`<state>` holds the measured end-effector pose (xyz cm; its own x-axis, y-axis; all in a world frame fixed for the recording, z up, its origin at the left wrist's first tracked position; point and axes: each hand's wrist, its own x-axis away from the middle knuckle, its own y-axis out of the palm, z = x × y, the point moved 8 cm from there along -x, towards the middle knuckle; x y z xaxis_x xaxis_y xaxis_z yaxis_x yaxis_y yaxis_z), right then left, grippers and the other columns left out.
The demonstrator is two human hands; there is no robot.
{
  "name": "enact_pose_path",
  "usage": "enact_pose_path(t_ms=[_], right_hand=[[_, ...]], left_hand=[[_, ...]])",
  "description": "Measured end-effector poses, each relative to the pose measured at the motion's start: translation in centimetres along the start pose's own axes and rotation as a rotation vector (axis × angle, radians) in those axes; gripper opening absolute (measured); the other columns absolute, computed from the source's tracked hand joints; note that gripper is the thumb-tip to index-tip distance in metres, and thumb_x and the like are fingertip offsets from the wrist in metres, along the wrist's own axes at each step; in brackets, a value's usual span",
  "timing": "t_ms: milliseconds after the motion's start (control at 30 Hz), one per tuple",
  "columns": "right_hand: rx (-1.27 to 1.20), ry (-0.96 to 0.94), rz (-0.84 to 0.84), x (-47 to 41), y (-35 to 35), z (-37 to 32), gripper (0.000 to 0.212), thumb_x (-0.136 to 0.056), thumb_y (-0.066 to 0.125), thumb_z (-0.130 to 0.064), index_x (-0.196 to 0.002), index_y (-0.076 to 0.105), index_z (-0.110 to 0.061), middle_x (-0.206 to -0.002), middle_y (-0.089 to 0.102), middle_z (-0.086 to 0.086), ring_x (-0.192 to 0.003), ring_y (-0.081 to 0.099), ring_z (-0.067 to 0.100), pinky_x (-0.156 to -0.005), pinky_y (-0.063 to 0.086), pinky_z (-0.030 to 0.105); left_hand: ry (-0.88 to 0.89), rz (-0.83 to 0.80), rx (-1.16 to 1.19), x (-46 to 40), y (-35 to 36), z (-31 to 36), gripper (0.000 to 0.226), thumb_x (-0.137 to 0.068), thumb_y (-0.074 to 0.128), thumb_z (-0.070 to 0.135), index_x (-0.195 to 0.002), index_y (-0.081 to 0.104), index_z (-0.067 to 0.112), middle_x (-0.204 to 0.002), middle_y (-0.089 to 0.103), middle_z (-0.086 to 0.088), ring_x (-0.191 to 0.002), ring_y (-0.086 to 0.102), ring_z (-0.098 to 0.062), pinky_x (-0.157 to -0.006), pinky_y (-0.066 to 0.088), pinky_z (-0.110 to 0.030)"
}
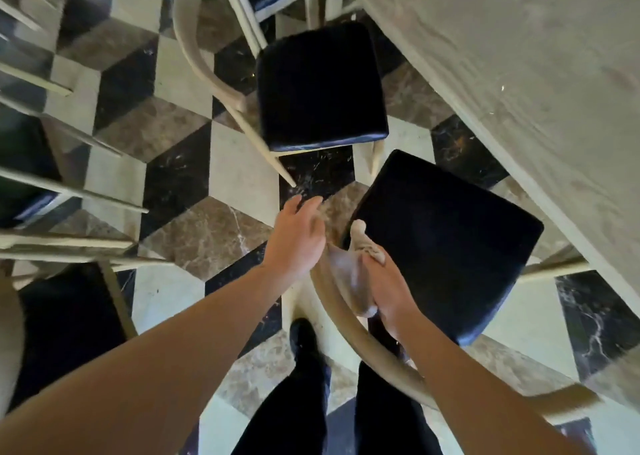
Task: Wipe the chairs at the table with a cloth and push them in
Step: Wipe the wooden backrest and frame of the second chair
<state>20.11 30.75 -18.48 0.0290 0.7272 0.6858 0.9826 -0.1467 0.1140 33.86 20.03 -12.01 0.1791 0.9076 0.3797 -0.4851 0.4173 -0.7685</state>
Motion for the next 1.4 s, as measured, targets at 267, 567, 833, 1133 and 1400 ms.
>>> enact_pose_path(t_ms=[267,567,833,1133,1400], right_hand=[[-0.033,0.065,-0.187,-8.2,2.7,2.0,0.036,-0.107,0.043,-0.032,-0.142,0.053,-0.038,-0.135,0.062,-0.017,-0.128,0.052,0.002,-0.105,0.043,0.025],[0.071,-0.035,-0.447,-8.5,2.8,3.5,0.053,-0.087,0.048,0.01,-0.122,0.068,-0.025,-0.104,0.068,-0.023,-0.101,0.062,-0.003,-0.084,0.048,0.019],[0.759,-0.59,-0.359,-10.4,5.5,1.8,0.024,-0.072,0.053,-0.04,-0.088,0.037,-0.047,-0.087,0.046,-0.03,-0.094,0.05,0.009,-0.082,0.047,0.039],[0.329,-0.367,-0.215,-16.1,5.8,9.9,0.048,-0.071,0.077,-0.033,-0.113,0.056,-0.044,-0.11,0.066,-0.015,-0.109,0.061,0.012,-0.095,0.052,0.047],[0.553,-0.249,-0.065,-19.3,4.3,14.1,0.027,-0.077,0.073,-0.032,-0.099,0.059,-0.039,-0.096,0.057,-0.024,-0.099,0.057,0.002,-0.074,0.042,0.012]], left_hand=[[0.211,0.035,-0.387,-6.0,3.9,0.9,0.043,-0.098,0.048,0.028,-0.139,0.056,0.021,-0.151,0.048,-0.009,-0.142,0.037,-0.031,-0.113,0.034,-0.044],[0.148,0.126,-0.408,-6.2,3.8,0.6,0.024,-0.089,0.052,0.025,-0.1,0.072,0.018,-0.108,0.065,0.001,-0.095,0.058,-0.022,-0.074,0.042,-0.027],[0.225,0.062,-0.593,-5.9,4.0,2.1,0.037,-0.088,0.052,0.029,-0.12,0.068,0.02,-0.148,0.049,-0.009,-0.14,0.037,-0.034,-0.108,0.037,-0.052],[0.319,0.005,-0.718,-6.3,5.1,2.3,0.057,-0.092,0.044,0.039,-0.148,0.044,0.031,-0.165,0.025,-0.005,-0.153,0.014,-0.029,-0.119,0.021,-0.053],[0.311,-0.017,-0.77,-6.3,5.3,2.1,0.053,-0.091,0.046,0.043,-0.142,0.051,0.031,-0.16,0.037,-0.001,-0.148,0.028,-0.025,-0.112,0.03,-0.047]])
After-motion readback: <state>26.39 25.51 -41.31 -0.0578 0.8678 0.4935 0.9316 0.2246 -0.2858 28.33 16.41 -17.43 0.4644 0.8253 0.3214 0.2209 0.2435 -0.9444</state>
